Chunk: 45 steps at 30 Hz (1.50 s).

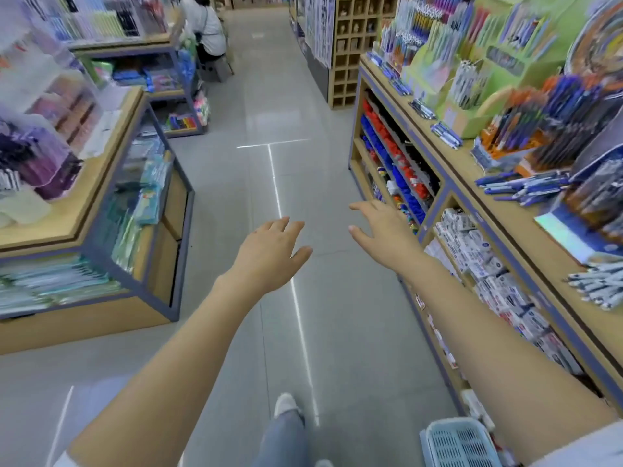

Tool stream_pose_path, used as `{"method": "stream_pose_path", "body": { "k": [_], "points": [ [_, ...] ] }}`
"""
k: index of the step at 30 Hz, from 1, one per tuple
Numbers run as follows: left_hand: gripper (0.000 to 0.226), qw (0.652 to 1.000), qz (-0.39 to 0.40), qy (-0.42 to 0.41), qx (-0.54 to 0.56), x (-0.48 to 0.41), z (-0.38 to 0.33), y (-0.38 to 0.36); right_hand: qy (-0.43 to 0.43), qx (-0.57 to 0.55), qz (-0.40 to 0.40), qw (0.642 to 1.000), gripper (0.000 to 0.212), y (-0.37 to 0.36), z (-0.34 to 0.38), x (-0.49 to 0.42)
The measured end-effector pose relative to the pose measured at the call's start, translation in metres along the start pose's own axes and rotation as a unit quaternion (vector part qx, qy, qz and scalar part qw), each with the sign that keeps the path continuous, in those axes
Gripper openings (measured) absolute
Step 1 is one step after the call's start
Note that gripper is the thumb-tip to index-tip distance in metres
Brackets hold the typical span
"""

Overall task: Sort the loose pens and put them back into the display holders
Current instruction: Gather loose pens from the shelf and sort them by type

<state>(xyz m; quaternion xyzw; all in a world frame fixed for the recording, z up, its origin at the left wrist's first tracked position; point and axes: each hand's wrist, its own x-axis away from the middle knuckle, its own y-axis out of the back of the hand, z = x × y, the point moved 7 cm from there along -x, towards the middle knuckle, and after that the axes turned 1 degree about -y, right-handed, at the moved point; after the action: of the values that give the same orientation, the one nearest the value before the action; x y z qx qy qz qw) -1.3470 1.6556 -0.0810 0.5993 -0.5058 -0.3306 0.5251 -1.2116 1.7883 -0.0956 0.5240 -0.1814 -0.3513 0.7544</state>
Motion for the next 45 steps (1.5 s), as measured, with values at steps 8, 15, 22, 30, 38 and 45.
{"method": "stream_pose_path", "body": {
  "k": [8, 15, 22, 30, 38, 45],
  "points": [
    [0.057, 0.998, 0.021, -0.053, -0.014, -0.207, 0.031, 0.025, -0.055, -0.006, -0.022, 0.998, 0.045, -0.011, -0.067, -0.178],
    [0.055, 0.99, 0.034, -0.139, -0.014, -0.384, 0.011, 0.056, -0.132, -0.003, -0.068, 0.989, 0.044, 0.021, -0.144, -0.301],
    [0.053, 0.971, 0.04, -0.235, -0.029, -0.537, -0.049, 0.039, -0.206, 0.0, -0.084, 0.975, 0.041, 0.043, -0.263, -0.376],
    [0.053, 0.937, 0.123, -0.326, -0.02, -0.689, -0.141, -0.023, -0.304, 0.003, -0.061, 0.951, 0.042, 0.045, -0.412, -0.426],
    [0.059, 0.877, 0.179, -0.436, -0.091, -0.789, -0.204, -0.091, -0.412, -0.006, -0.043, 0.91, 0.041, 0.034, -0.491, -0.429],
    [0.061, 0.812, 0.2, -0.538, -0.111, -0.831, -0.232, -0.131, -0.509, 0.039, -0.039, 0.859, 0.033, 0.009, -0.519, -0.433]
  ]
}}
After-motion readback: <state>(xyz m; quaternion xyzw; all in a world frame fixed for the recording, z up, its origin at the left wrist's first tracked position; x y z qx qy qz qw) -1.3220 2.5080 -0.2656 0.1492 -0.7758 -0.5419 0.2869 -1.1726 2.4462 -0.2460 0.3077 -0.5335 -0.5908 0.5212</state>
